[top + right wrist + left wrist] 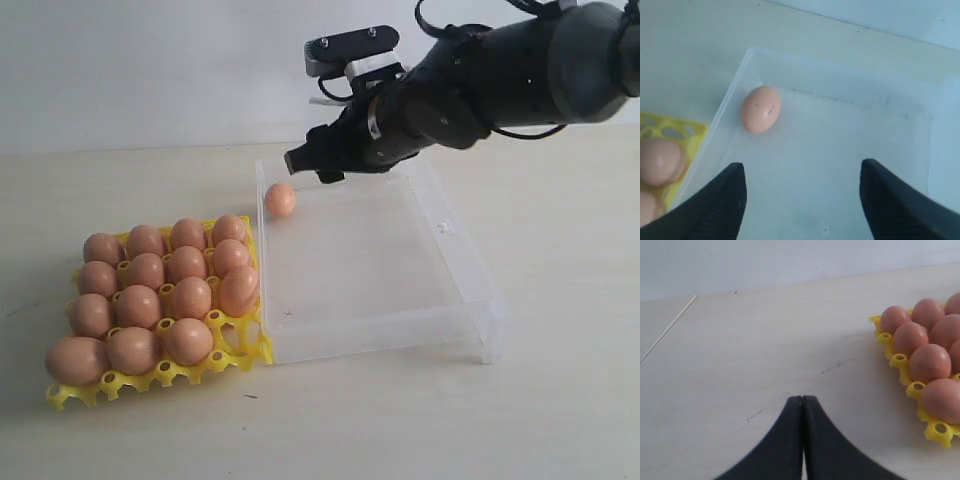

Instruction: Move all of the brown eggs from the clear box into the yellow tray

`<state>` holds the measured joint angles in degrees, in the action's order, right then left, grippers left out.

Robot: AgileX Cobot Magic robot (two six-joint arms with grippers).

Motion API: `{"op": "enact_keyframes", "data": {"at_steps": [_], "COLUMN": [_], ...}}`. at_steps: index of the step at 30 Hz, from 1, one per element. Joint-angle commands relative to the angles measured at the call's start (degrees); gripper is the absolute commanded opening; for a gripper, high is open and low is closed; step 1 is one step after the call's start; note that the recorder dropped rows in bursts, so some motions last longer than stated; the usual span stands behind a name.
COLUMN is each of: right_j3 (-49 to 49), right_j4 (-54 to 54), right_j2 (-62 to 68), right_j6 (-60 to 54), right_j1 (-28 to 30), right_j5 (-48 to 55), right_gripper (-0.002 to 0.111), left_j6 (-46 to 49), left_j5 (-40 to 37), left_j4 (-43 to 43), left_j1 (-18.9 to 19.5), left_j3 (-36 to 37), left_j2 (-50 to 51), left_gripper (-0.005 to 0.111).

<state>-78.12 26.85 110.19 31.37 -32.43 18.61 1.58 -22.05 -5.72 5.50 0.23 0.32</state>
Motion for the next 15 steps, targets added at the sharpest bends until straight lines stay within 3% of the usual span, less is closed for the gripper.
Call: {"op": "enact_keyframes", "data": {"at_steps": [1, 4, 12, 15], "right_j3": [-8.5, -15.3, -29.2, -34.9], "right_j4": [-15.0, -24.2, -36.8, -47.0], "right_j2": [6.0, 11.7, 22.8, 26.9], "right_j6": [-17.7, -27.5, -30.5, -34.9], "right_j1": [1.6, 2.8, 5.5, 5.7], "right_j5": [5.5, 10.0, 16.2, 19.0], "right_gripper": [0.062, 0.062, 0.062, 0.062], "left_j6": [-0.3, -0.3, -0.3, -0.3], "left_j5": [0.5, 0.5, 0.5, 0.5], "left_j4": [-0.1, -0.1, -0.1, -0.1], "left_j1": [-0.4, -0.4, -0.4, -0.4], "left_j3": [-0.2, -0.2, -0.2, -0.2], "left_j2": [-0.3, -0.3, -0.3, -0.3], "left_gripper": [0.000, 0.000, 0.000, 0.000]}}
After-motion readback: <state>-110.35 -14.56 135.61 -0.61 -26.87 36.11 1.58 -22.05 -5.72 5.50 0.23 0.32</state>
